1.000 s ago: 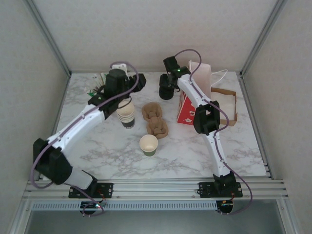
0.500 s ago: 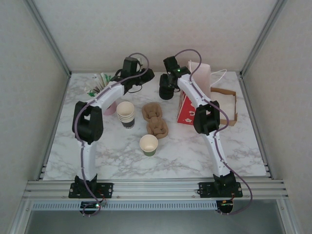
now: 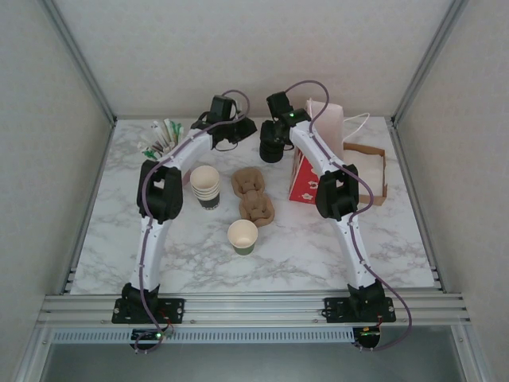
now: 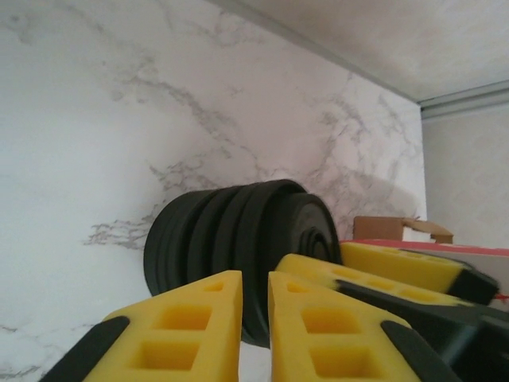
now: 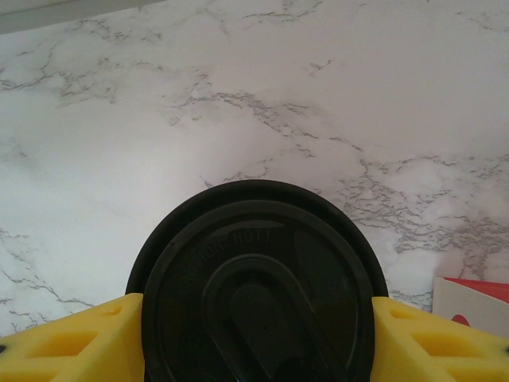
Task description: Pack the takeout coffee
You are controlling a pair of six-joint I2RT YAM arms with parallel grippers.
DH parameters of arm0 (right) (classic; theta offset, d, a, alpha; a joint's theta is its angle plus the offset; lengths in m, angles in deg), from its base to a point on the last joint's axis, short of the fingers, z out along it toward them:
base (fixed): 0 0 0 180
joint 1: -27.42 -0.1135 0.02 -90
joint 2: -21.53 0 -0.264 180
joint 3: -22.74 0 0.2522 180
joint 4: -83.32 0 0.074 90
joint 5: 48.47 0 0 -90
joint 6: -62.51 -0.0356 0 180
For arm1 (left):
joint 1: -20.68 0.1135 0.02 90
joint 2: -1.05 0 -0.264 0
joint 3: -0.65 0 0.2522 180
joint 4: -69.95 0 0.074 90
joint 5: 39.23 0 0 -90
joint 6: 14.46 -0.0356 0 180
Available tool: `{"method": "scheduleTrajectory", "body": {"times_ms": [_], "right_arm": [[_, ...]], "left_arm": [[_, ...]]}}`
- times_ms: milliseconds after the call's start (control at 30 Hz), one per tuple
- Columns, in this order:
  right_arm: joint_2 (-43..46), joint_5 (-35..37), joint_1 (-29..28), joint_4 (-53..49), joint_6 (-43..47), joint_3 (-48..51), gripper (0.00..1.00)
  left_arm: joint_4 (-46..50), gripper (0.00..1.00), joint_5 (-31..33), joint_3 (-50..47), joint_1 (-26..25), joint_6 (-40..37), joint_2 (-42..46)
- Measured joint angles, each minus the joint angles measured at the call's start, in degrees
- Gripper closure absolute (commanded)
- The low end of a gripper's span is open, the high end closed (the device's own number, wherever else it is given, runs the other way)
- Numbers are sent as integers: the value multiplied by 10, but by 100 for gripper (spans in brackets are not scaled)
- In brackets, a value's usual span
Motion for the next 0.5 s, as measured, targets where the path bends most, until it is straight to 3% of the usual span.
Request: {"method": "scheduleTrajectory", "body": {"times_ms": [500], "right_arm": [[0, -2, 1, 0, -11, 0, 36]], "left_arm": [[30, 87, -45, 42, 5, -6, -52]]}}
